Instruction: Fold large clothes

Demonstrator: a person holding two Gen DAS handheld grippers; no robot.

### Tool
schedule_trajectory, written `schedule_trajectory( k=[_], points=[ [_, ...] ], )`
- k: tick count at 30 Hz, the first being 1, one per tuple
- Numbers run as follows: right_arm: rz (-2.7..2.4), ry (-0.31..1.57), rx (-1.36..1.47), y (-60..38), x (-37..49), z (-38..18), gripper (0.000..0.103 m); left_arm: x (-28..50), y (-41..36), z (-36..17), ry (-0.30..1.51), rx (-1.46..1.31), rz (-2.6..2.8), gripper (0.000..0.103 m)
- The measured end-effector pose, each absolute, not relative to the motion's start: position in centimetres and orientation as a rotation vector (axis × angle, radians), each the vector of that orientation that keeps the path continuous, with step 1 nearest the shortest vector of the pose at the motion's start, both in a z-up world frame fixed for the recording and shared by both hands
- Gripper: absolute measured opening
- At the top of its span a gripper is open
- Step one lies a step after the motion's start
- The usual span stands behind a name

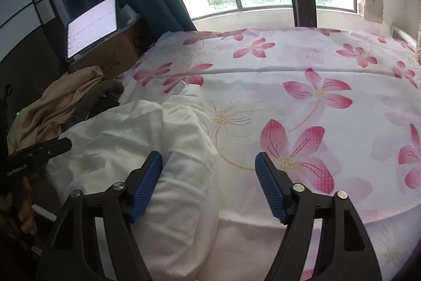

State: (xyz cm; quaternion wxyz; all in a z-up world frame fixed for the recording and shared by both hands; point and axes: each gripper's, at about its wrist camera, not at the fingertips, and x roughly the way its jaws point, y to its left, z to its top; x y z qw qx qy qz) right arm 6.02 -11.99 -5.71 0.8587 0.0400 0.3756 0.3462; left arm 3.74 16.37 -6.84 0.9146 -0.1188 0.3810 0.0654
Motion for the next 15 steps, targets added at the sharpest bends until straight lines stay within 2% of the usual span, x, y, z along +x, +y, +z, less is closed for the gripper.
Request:
schedule_trajectory(
  k=[8,15],
  points=[
    [0.756,0.765,0.012,-12.5,3.2,-5.7,0.078,2.7,16.9,-8.9,0.836,-0.220,0.197,0.039],
    [0.735,0.771,0.032,-13.7,2.5,-6.6,0.084,2.0,16.5,-8.6,0.816,-0.184,0.237,0.039]
  ],
)
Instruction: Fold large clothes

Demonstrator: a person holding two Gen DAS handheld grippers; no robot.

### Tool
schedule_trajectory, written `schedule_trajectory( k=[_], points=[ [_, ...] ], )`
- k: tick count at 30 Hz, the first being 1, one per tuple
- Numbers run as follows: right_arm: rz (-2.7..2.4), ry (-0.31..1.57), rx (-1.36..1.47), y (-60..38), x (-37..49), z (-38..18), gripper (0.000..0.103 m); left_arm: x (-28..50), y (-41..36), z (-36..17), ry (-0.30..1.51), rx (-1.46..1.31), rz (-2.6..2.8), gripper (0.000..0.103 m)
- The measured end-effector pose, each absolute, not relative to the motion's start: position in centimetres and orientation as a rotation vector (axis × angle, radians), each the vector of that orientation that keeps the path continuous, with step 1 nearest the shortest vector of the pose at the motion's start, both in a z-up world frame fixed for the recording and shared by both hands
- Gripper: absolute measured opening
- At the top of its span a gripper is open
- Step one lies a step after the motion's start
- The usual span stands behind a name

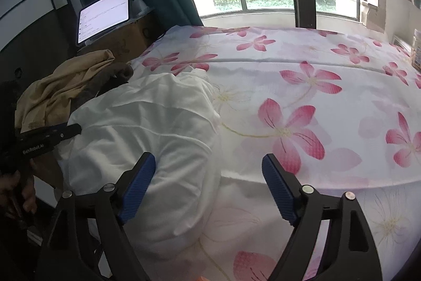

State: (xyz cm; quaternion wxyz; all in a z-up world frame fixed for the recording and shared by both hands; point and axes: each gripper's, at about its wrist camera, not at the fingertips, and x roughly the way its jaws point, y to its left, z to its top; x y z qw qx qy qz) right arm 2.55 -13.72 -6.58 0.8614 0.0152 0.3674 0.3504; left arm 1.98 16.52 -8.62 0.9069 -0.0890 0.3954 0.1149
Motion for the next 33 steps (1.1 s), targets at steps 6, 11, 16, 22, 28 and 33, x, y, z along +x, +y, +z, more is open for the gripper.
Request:
schedule_trajectory(
  k=[6,11,16,22,28,33],
  points=[
    [0.732,0.763,0.044,-15.0,2.1,-6.8,0.085,0.3,15.6,-6.6,0.721,-0.198,0.249,0.039],
    [0.719,0.741,0.041,-16.0,1.6,-6.5,0.085,-0.3,14.0,-4.6,0.662,-0.178,0.243,0.039],
    [0.695,0.732,0.054,-17.5,1.4,-6.4,0.085,0.4,11.8,-4.1,0.670,-0.165,0.203,0.039],
    [0.657,0.738,0.091,-20.0,1.9,-6.4,0.085,1.6,8.7,-4.7,0.710,-0.153,0.137,0.039],
    [0.629,0.741,0.119,-22.4,2.3,-6.5,0.086,2.5,5.6,-4.8,0.711,-0.129,0.056,0.039],
    [0.568,0.733,0.130,-24.7,2.7,-6.3,0.089,3.5,3.5,-4.2,0.674,-0.141,0.022,0.039]
  ],
)
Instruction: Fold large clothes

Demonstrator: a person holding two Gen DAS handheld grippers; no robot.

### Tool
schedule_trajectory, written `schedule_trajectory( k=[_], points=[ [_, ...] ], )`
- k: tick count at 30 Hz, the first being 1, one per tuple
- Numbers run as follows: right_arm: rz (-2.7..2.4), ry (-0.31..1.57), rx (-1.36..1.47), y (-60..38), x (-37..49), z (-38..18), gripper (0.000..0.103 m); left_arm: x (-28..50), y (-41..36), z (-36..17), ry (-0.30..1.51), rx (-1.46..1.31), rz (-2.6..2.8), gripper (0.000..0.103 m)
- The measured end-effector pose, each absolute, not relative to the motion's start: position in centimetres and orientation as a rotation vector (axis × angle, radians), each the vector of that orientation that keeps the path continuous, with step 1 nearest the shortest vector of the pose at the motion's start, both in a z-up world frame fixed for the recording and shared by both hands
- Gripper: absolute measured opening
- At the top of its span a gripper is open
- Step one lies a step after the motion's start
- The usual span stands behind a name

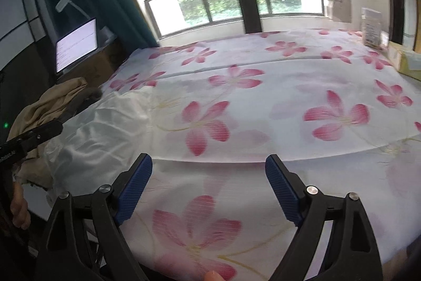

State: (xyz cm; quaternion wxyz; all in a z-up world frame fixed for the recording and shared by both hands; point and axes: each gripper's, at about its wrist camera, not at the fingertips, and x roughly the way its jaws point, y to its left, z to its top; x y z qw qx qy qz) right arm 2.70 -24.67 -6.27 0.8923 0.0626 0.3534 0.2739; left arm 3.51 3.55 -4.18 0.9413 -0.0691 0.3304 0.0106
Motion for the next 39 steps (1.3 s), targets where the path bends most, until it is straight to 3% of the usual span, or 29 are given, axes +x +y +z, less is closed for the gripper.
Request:
schedule_trajectory(
  k=[10,22,35,39],
  points=[
    [0.475,0.697,0.130,-28.0,3.3,-5.1,0.090,4.7,-0.3,-2.2,0.544,-0.108,-0.023,0.040],
    [0.345,0.543,0.094,-32.2,3.1,-0.3,0.090,3.7,-1.8,1.5,0.343,-0.096,-0.006,0.049],
    [0.272,0.352,0.062,-34.4,1.9,5.5,0.091,1.5,-1.3,4.5,0.145,-0.066,0.101,0.072],
    [0.258,0.302,0.063,-34.6,1.2,7.1,0.091,1.2,0.1,4.7,0.137,-0.123,0.088,0.074]
  ],
)
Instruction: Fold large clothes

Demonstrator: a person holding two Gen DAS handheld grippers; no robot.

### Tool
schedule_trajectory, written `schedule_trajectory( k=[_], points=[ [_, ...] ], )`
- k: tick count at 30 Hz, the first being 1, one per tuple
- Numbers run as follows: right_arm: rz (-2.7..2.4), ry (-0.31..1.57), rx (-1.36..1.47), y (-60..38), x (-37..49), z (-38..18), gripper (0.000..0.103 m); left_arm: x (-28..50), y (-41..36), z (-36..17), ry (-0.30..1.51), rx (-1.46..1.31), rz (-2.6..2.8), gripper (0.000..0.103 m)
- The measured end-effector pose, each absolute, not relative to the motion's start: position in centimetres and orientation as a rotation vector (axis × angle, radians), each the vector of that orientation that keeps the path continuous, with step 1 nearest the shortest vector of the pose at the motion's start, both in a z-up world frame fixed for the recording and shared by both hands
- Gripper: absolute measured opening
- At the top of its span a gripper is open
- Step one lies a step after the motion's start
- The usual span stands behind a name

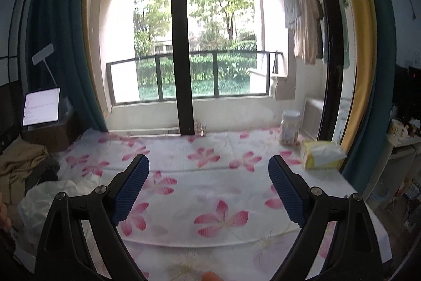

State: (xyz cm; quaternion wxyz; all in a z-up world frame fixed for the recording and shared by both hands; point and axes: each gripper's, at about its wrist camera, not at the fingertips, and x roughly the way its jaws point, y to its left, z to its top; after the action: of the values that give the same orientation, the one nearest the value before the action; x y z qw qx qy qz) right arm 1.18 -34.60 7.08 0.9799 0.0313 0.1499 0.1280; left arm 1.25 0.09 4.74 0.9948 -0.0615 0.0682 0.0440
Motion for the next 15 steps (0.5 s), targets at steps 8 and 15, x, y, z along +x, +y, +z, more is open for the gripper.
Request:
schedule_trajectory(
  k=[8,15],
  points=[
    [0.245,0.220,0.035,-34.2,-0.7,9.1,0.093,0.0,1.5,5.1,0.112,-0.133,0.130,0.076],
    [0.263,0.181,0.022,-33.2,-1.7,9.6,0.095,-0.3,2.8,4.6,0.168,-0.193,0.084,0.077]
  ],
)
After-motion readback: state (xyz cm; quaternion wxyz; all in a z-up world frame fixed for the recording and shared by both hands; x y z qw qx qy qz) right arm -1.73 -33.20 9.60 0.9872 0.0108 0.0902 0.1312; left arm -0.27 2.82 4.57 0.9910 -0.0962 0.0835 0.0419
